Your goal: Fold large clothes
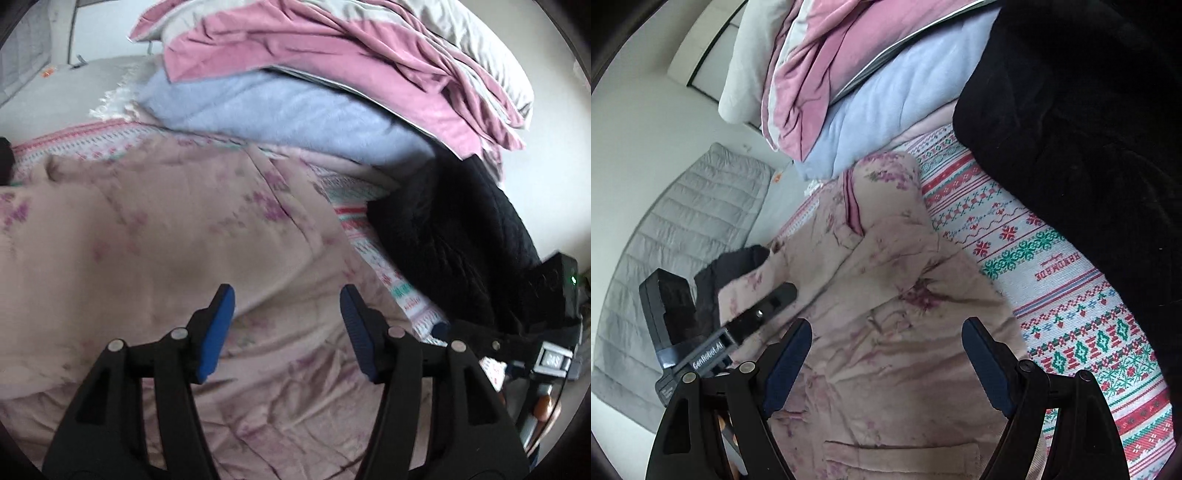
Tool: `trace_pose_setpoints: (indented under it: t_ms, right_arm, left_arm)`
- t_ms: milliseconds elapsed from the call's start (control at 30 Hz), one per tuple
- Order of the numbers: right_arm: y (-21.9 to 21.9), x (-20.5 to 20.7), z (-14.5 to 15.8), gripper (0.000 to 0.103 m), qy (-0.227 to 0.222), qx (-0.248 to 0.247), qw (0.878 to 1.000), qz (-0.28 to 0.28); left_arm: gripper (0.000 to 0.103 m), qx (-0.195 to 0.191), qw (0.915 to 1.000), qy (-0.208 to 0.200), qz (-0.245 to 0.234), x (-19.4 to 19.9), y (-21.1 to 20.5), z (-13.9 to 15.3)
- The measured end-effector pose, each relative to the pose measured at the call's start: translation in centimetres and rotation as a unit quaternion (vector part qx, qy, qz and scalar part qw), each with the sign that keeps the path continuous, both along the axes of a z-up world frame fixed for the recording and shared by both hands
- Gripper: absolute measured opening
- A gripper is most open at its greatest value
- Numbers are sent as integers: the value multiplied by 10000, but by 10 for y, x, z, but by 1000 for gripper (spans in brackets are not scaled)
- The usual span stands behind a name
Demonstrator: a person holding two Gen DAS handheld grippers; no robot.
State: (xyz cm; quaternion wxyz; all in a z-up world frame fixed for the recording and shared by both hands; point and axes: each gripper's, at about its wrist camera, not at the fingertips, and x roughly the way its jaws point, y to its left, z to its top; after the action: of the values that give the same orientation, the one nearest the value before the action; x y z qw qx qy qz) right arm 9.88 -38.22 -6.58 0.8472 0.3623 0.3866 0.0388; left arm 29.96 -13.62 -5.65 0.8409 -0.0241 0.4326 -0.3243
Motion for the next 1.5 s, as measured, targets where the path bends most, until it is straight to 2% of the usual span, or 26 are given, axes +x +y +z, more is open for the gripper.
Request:
trace_pose_setpoints:
  t_ms: [100, 200, 267, 367, 433, 467, 567, 600, 633, 767, 800, 867, 900, 967, 1033, 1067, 1167, 1233, 1267, 1333, 1367, 1433, 1500]
  right_arm:
    - [-6, 0, 0, 85, 22, 148, 9999, -78]
    - [-13, -3, 1, 85, 108, -59, 9995, -276]
    - [-18, -4, 2, 85, 96, -117, 9993, -335]
    - [-22, -5, -1, 85, 111, -25, 9994, -332]
    - [-22, -2, -3, 85, 152, -46, 9994, -296]
    - [-21, -1, -4, 85, 171, -47, 9995, -273]
    - [-20, 0, -5, 85, 176, 2, 9997, -190]
    - [-20, 0, -5, 85, 171, 9, 9997, -186]
    - [-21, -1, -5, 85, 159, 17, 9997, -193]
    - [-25, -3, -5, 85, 123, 129, 9995, -278]
    - [-25, -4, -5, 85, 102, 162, 9994, -288]
    - [-25, -4, -4, 85, 92, 147, 9994, -298]
    - [-26, -4, -4, 85, 94, 154, 9994, -289]
    - [-27, -5, -3, 85, 88, 188, 9994, -293]
    - [-31, -6, -4, 85, 106, 202, 9991, -348]
    - [-33, -6, -4, 85, 122, 203, 9990, -387]
    - [-36, -4, -6, 85, 182, 193, 9989, -389]
    - [-34, -3, -7, 85, 206, 166, 9991, -317]
    - [-33, -3, -7, 85, 207, 142, 9992, -298]
    - [-33, -2, -7, 85, 229, 96, 9993, -275]
    - [-33, -2, -7, 85, 227, 105, 9993, -278]
    - [-36, -3, -8, 85, 232, 153, 9992, -302]
    - [-37, -5, -9, 85, 226, 182, 9989, -356]
  left_arm:
    - [63, 356, 9993, -91, -81, 6, -35, -1]
    - [65, 741, 9966, -166, -305, 5, -69, -11]
    - [65, 1024, 9942, -192, -254, 9, -88, -19]
    - [64, 1197, 9924, -285, 39, 19, -103, -28]
    - [43, 1171, 9924, -335, 147, 23, -103, -30]
    - [29, 1213, 9917, -359, 206, 26, -101, -31]
    - [16, 824, 9961, -286, 164, 29, -89, -23]
    - [1, 671, 9970, -341, 181, 26, -82, -18]
    - [0, 557, 9976, -363, 172, 24, -78, -13]
    - [0, -298, 9983, -474, -152, -1, -61, 11]
    - [0, -313, 9978, -538, -249, -8, -63, 15]
    - [0, 112, 9968, -744, -283, -16, -77, 16]
    - [1, 485, 9960, -734, -131, -13, -88, 12]
    - [4, 779, 9953, -584, -6, -2, -98, 3]
    - [24, 1038, 9941, -315, 9, 11, -110, -13]
    - [39, 1177, 9927, -247, -7, 14, -115, -20]
    - [52, 1509, 9877, -396, -132, 16, -131, -34]
    - [54, 1588, 9859, -513, -95, 18, -137, -38]
    - [50, 1593, 9859, -510, -81, 18, -137, -39]
    - [13, 1630, 9847, -621, -1, 17, -135, -37]
    - [0, 1546, 9865, -531, -44, 20, -131, -37]
    - [0, 1230, 9916, -389, 19, 25, -118, -32]
    - [0, 1020, 9937, -463, 40, 21, -107, -22]
